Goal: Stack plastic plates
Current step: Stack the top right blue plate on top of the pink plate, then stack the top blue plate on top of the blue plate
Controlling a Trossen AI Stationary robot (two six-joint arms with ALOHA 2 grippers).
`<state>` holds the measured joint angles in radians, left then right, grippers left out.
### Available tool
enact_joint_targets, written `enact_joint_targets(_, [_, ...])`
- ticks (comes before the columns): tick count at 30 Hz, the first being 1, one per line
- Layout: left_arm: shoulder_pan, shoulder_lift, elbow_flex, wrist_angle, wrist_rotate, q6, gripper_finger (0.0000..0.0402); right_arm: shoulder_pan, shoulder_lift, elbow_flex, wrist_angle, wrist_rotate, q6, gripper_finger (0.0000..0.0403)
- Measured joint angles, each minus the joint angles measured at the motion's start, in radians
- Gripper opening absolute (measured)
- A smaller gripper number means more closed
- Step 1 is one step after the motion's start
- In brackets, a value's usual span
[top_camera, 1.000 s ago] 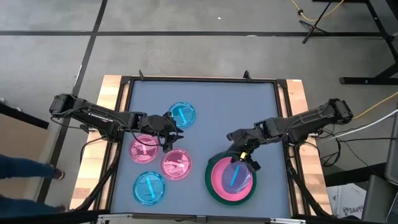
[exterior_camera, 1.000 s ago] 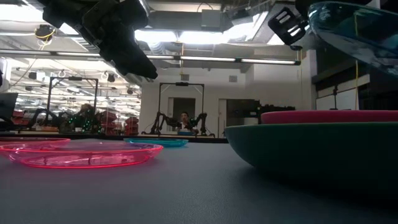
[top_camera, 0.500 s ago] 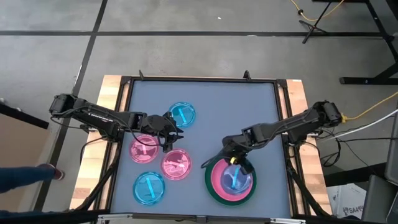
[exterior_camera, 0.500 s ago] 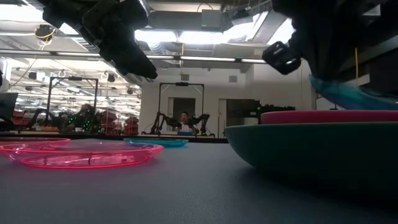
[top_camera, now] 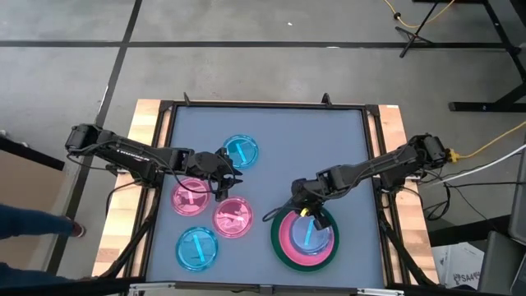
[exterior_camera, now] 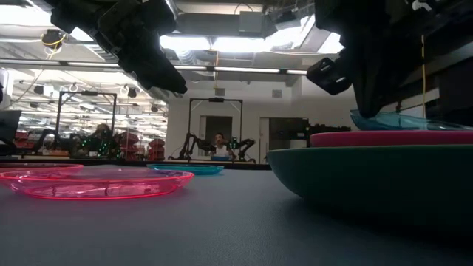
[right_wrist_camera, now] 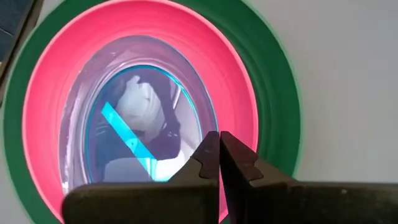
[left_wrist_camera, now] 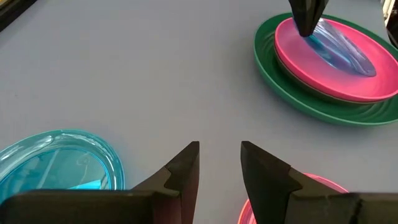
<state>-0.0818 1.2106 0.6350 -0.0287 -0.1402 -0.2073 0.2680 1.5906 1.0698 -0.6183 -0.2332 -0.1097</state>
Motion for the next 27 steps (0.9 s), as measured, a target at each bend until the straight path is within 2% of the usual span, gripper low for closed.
enact_joint_targets(6, [0.0,0.0,0.0,0.0,0.0,0.0,0.0111,0.0,0.0,0.0,0.001,0.041,0.0,0.0])
enact_joint_targets(13, [0.0,0.0,0.0,0.0,0.0,0.0,0.0111,0.0,0.0,0.0,0.004,0.042,0.0,0.0003])
enact_joint_targets(23, [0.0,0.0,0.0,0.0,0.0,0.0,0.0111,0.0,0.0,0.0,0.003,0.042,0.0,0.0063])
enact_joint_targets(27, [0.0,0.0,0.0,0.0,0.0,0.0,0.0111,0.0,0.0,0.0,0.003,0.042,0.0,0.0073])
